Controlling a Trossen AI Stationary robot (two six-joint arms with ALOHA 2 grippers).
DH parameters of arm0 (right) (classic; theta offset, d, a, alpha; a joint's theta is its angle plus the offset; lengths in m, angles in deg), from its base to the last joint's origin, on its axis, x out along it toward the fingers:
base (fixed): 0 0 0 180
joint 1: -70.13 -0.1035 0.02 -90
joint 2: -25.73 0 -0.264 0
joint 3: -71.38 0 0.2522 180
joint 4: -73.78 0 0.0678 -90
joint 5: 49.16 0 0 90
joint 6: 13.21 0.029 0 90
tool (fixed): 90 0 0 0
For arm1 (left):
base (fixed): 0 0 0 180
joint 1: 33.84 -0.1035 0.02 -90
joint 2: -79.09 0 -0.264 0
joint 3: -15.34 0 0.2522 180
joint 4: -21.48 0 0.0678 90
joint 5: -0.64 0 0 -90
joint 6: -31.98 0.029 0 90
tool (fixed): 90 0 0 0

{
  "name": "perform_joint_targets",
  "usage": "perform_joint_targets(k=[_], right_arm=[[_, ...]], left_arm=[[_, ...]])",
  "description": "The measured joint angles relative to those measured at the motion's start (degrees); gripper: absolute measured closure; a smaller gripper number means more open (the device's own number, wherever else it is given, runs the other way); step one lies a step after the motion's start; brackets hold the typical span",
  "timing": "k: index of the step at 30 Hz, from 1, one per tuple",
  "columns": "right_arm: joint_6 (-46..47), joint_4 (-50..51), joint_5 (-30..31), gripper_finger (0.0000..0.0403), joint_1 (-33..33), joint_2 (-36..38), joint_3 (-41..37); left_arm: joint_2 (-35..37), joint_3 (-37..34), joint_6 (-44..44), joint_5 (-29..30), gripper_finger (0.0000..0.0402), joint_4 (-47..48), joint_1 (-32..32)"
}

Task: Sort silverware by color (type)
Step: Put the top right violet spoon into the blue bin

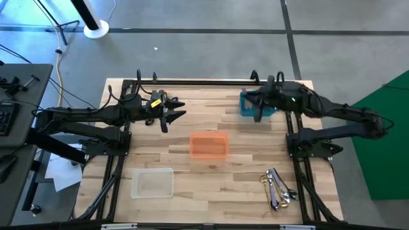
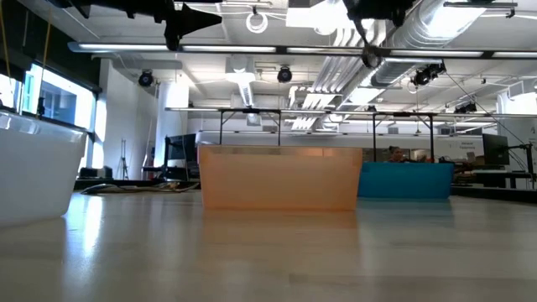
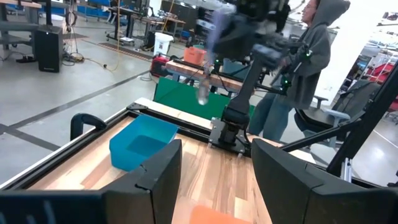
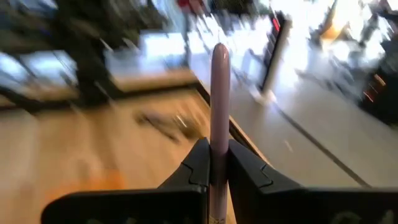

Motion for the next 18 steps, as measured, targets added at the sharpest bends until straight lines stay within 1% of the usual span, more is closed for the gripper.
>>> perform_joint_targets(k=[3, 6, 9, 11, 15, 18], right_arm=[[-1.8, 9.2, -0.2, 0.0387, 5.6, -3.9, 3.5], [-3.5, 13.5, -1.5, 0.0387, 11.8, -7.0, 3.4], [-4.3, 15.2, -5.8, 0.0387, 18.3, -9.3, 1.4], [-7.0, 16.6, -8.9, 0.0387, 22.2, -11.1, -0.1], [-11.4, 19.6, -12.4, 0.0387, 27.1, -15.4, -1.1], [-12.8, 21.8, -15.6, 0.0387, 28.7, -19.3, -1.1]], left_arm=[[0.0, 0.0, 0.0, 0.0, 0.0220, 0.0, 0.0], [0.0, 0.0, 0.0, 0.0, 0.0220, 0.0, 0.0], [0.0, 0.0, 0.0, 0.0, 0.0220, 0.0, 0.0], [0.0, 0.0, 0.0, 0.0, 0.0220, 0.0, 0.0], [0.0, 0.0, 0.0, 0.0, 0.0220, 0.0, 0.0], [0.0, 0.0, 0.0, 0.0, 0.0220, 0.0, 0.0]])
